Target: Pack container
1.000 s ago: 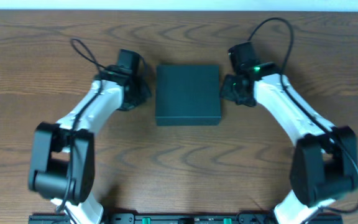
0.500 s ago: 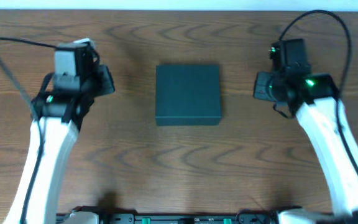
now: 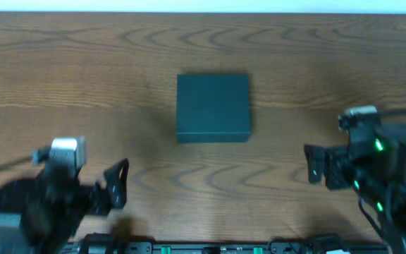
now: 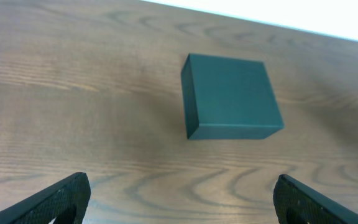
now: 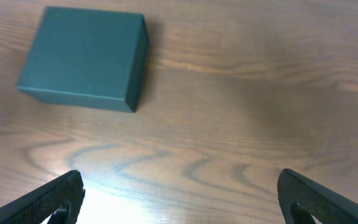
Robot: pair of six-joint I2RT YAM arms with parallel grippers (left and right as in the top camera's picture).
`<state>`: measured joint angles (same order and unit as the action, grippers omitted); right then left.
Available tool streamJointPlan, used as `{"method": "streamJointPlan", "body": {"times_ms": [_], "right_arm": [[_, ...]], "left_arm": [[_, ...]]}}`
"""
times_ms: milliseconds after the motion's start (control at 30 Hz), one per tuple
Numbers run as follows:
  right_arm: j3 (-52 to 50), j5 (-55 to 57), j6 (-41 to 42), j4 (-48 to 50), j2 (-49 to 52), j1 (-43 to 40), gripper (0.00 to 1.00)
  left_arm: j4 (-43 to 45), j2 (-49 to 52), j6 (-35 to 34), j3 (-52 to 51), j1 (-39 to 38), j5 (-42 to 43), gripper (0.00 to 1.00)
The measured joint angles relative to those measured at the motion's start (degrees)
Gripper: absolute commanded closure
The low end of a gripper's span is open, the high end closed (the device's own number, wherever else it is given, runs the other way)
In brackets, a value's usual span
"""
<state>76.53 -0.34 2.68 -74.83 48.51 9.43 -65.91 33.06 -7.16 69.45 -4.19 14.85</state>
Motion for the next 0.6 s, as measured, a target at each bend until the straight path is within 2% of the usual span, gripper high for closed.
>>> {"method": "streamJointPlan", "body": {"times_ms": [333,433,533,600], "right_arm": [[-0.07,-8.63,-1.64,-10.32,-16.70,0.00,0.01],[-1.60,-9.20,-1.66,-10.01,-23.74,0.00,0.01],[-10.69,-9.84,-1.01,-2.43,-32.13,0.00,0.01],[-22.73,-11.91,0.66,11.91,-36.24,0.00,0.01]], "left_arm": [[-10.75,-21.22,3.17,0.00,0.00,-0.92,0.05],[-13.64,-25.49,3.37,-0.09,0.00,-2.16,0.05],[-11.54,-28.28,4.17,-2.01,0.00,-3.28,0.05],[-4.37,-28.61,5.42,-6.12,0.00,-3.69,0.05]]}}
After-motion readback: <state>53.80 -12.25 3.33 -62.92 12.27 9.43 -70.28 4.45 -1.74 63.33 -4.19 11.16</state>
